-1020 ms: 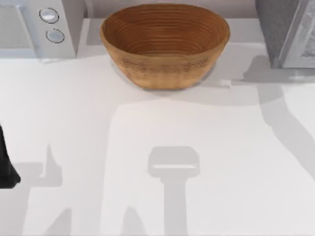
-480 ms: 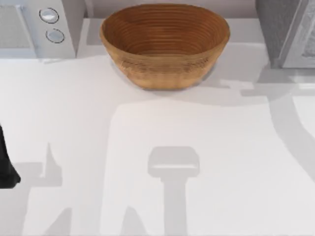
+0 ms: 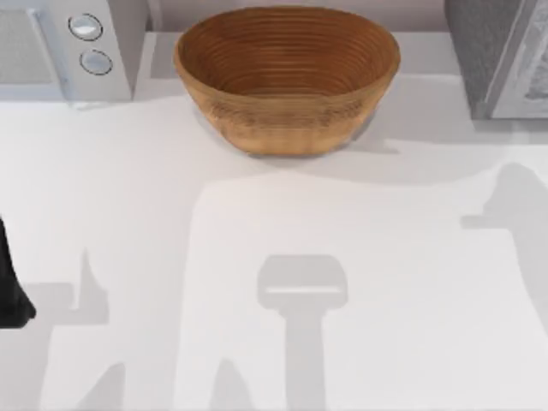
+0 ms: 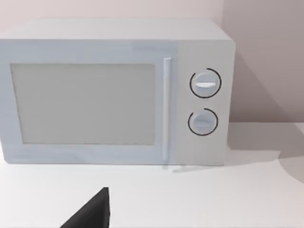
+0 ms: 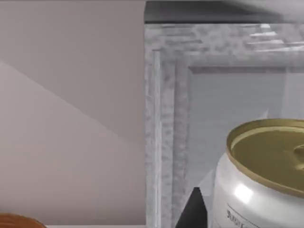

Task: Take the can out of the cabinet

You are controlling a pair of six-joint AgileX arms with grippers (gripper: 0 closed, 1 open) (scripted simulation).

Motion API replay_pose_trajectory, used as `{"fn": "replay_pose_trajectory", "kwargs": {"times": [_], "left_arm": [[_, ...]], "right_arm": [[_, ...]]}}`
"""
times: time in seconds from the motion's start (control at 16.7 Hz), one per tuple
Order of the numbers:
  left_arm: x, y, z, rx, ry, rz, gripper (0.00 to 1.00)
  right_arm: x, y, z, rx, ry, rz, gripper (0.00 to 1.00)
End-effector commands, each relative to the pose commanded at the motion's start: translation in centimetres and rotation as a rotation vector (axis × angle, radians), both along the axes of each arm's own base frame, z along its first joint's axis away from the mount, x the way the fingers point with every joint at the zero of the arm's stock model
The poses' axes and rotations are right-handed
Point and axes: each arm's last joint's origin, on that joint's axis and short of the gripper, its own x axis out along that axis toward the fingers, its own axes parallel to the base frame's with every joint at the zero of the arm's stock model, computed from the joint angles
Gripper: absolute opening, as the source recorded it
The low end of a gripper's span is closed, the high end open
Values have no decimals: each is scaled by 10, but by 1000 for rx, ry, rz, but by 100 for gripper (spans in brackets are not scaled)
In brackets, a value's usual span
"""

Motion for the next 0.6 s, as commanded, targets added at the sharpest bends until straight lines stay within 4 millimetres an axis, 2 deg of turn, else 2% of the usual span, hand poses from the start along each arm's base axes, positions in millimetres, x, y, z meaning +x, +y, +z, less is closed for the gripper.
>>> {"fn": "replay_pose_trajectory", "kwargs": {"times": [0.36,0.48,0.6], "left_arm": [[0,0,0,0,0,0,100],[0,0,0,0,0,0,100],[0,0,0,0,0,0,100]], "right_arm": [[-10,-16,-148,-6,56,6,0],[-12,-19,-184,-4,49,8,0],[-12,-22,-210,-3,34,10,0]]}}
